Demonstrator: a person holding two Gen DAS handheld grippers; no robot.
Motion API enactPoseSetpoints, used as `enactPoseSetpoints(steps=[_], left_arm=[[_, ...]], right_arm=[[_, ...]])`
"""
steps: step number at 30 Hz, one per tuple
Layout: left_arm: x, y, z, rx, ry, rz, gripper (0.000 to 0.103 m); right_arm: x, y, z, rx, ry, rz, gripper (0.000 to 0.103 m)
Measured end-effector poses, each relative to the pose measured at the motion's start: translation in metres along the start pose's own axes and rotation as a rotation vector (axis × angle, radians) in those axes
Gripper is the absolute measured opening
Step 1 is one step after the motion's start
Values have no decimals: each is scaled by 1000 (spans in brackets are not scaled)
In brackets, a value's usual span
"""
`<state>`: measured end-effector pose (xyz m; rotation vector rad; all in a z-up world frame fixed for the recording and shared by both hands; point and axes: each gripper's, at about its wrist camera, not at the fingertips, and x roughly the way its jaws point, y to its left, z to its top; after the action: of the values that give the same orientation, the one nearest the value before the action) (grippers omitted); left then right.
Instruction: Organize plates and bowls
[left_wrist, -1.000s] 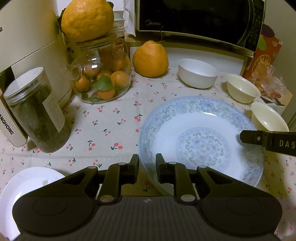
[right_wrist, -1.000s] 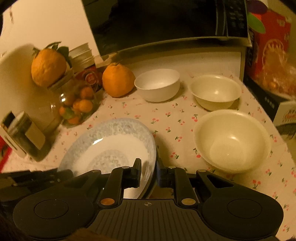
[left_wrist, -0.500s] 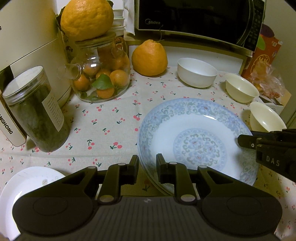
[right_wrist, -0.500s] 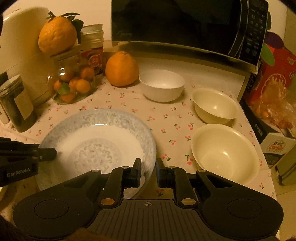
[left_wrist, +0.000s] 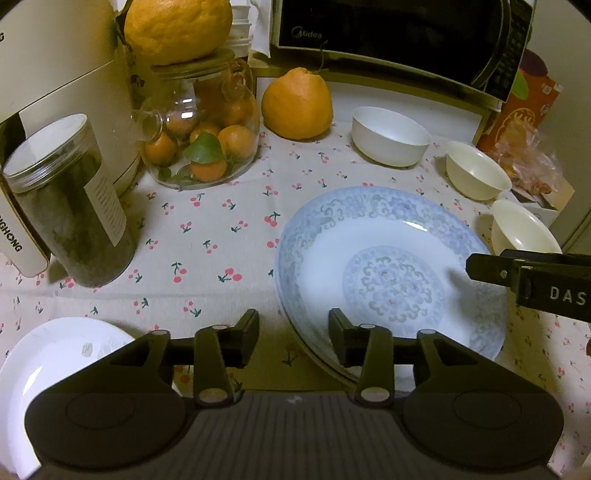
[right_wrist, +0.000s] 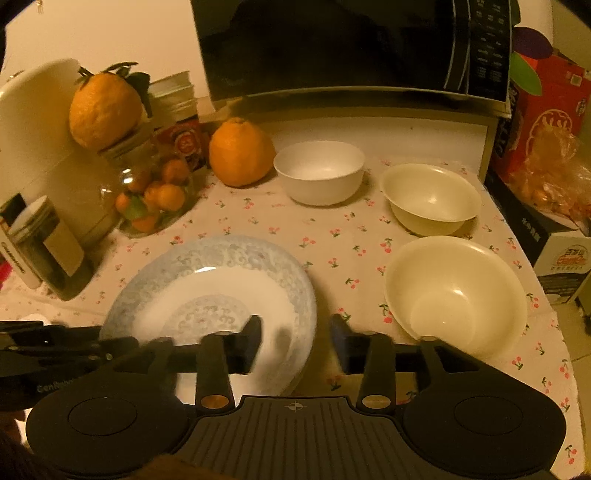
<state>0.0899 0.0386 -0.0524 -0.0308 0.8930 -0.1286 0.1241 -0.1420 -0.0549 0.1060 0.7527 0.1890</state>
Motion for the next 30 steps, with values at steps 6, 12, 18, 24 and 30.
enactPoseSetpoints(steps=[6, 12, 18, 24, 30], left_arm=[[-11, 4, 1, -19, 11, -25, 64], [-25, 12, 1, -44, 20, -31, 81], [-37, 15, 1, -31, 23, -26, 94], [-48, 25, -7, 13, 36, -15, 99], [-55, 43, -15, 34, 59, 3, 100]], right_arm=[[-10, 4, 0, 12, 24, 55, 75], [-19, 7, -3, 37, 60, 100, 85], [-25, 8, -8, 89, 110, 132, 90], [-31, 12, -16, 123, 172, 161, 91], [-33, 21, -26, 142, 221, 189, 95]])
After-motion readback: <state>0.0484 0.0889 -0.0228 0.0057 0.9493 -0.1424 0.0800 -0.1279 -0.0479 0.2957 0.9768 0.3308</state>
